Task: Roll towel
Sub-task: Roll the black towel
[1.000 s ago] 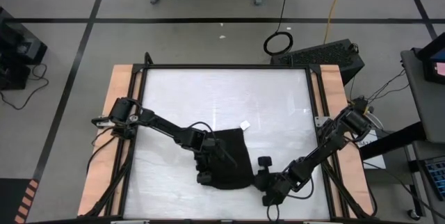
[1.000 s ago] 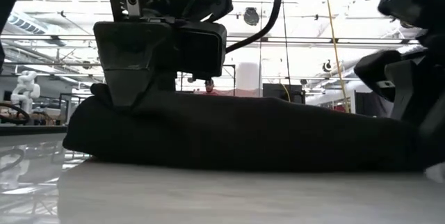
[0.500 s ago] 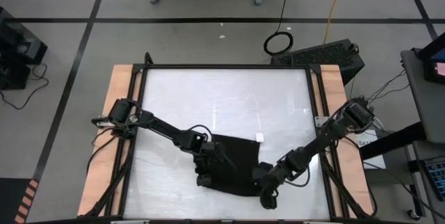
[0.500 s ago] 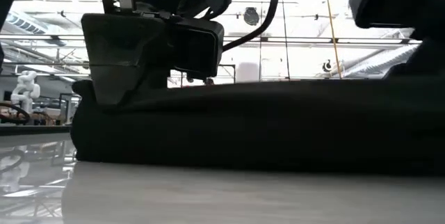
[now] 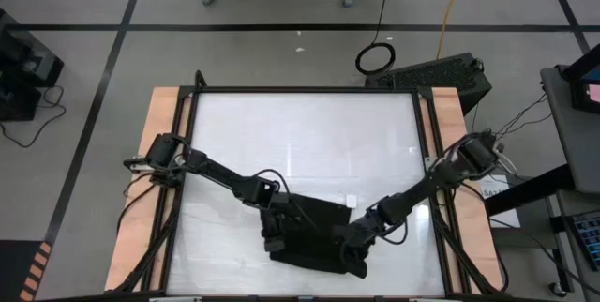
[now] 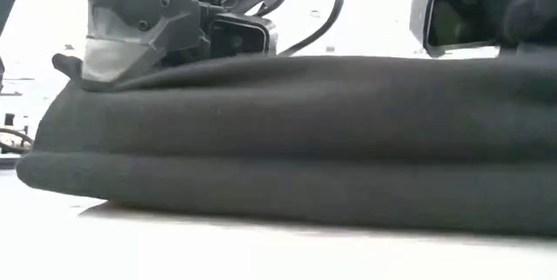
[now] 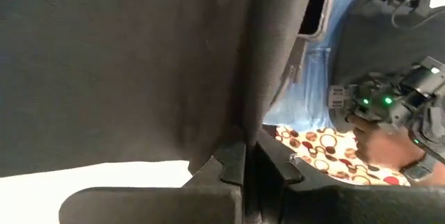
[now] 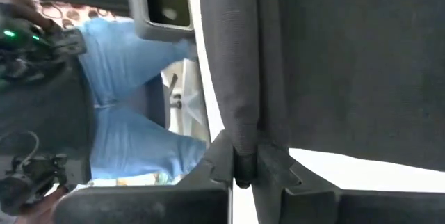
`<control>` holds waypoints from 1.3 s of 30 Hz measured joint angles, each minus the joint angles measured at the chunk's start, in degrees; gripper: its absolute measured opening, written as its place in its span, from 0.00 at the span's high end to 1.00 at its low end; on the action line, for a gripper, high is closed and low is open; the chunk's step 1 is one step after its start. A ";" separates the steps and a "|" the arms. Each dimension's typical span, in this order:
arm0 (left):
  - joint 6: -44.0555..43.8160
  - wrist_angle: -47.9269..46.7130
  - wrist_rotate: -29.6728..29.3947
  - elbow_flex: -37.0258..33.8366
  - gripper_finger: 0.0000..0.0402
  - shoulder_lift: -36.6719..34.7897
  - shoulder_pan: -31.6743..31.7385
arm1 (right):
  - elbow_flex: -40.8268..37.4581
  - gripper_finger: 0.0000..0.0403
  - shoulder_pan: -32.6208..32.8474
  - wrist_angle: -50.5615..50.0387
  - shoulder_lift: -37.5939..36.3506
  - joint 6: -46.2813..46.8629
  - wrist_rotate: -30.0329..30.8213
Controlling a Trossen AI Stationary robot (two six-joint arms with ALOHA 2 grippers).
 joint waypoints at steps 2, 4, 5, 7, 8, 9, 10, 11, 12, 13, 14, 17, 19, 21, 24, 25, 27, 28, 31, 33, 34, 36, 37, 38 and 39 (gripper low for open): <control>-0.04 -0.18 -0.59 -0.03 0.96 0.00 0.24 | 0.00 0.97 -0.49 0.46 1.40 0.01 -1.01; -0.14 -0.25 -1.24 -0.05 0.96 0.00 0.46 | 0.00 0.97 -0.84 0.42 2.46 0.04 -1.71; -0.27 -0.39 -2.06 -0.07 0.96 0.00 0.48 | 0.00 0.97 -1.03 0.44 2.80 0.04 -2.08; -0.12 -1.50 -4.21 -0.07 0.95 0.00 0.42 | 0.02 0.97 -1.40 0.44 3.29 0.02 -2.35; 0.06 -1.97 -5.53 -0.09 0.95 0.00 0.39 | 0.02 0.97 -1.49 0.11 3.34 -0.02 -2.35; 0.15 -2.21 -6.72 -0.11 0.95 0.00 0.39 | 0.02 0.97 -1.52 -0.34 3.34 -0.19 -2.29; 0.23 -2.42 -7.81 -0.11 0.95 0.00 0.42 | 0.02 0.97 -1.54 -0.62 3.34 -0.21 -2.16; 0.78 -2.52 -8.74 -0.11 0.95 0.00 0.44 | 0.02 0.97 -1.71 -1.07 3.34 -0.46 -1.81; 1.43 -2.63 -9.52 -0.11 0.95 0.00 0.44 | 0.02 0.97 -1.93 -1.79 3.34 -0.66 -1.62; 1.98 -3.12 -10.45 -0.11 0.95 0.00 0.39 | 0.02 0.97 -2.12 -2.46 3.34 -0.68 -1.41; 2.82 -3.50 -11.31 -0.11 0.95 0.00 0.39 | 0.02 0.97 -2.21 -2.99 3.34 -0.68 -1.12; 5.30 -4.21 -13.44 -0.11 0.94 0.03 0.13 | 0.09 0.97 -2.10 -4.32 3.31 -0.80 -0.22; 6.85 -5.11 -14.32 -0.10 0.91 0.03 -0.28 | 0.11 0.96 -2.10 -4.59 3.30 -0.81 0.59; 7.75 -6.26 -15.56 -0.13 0.87 0.03 -0.70 | 0.11 0.94 -2.05 -4.89 3.28 -0.60 1.19; 9.56 -6.50 -17.19 -0.13 0.77 0.03 -0.96 | 0.11 0.91 -2.03 -5.90 3.23 -0.46 2.21; 10.08 -6.44 -17.21 -0.13 0.74 0.03 -0.96 | 0.13 0.90 -2.03 -6.25 3.19 -0.38 2.49; 10.29 -6.50 -17.21 0.15 0.67 0.03 -0.96 | 0.13 0.90 -2.03 -6.53 3.17 -0.34 2.67; 10.54 -6.53 -17.22 0.30 0.63 -0.22 -0.96 | 0.13 0.90 -2.03 -6.57 3.17 -0.30 2.70; 11.81 -6.95 -18.65 0.38 0.56 -1.39 -0.94 | 0.13 0.90 -2.03 -6.64 3.17 -0.20 3.04; 13.43 -9.82 -21.25 0.61 0.53 -2.72 -0.94 | 0.13 0.90 -2.03 -6.59 3.18 0.06 3.08; 14.56 -11.35 -22.80 0.84 0.53 -3.45 -0.94 | 0.13 0.90 -2.03 -6.60 3.19 0.36 3.15; 17.11 -14.23 -26.14 1.07 0.52 -4.93 -1.20 | 0.11 0.90 -2.03 -6.54 3.19 0.46 3.16; 18.25 -15.91 -27.94 1.07 0.52 -5.62 -1.30 | 0.11 0.90 -2.03 -6.56 3.19 0.54 3.27; 19.28 -17.15 -29.54 1.06 0.52 -6.21 -1.49 | 0.11 0.90 -2.04 -6.56 3.19 0.62 3.30; 20.32 -18.12 -31.13 1.05 0.52 -6.85 -1.74 | 0.11 0.90 -2.06 -6.55 3.19 0.65 3.29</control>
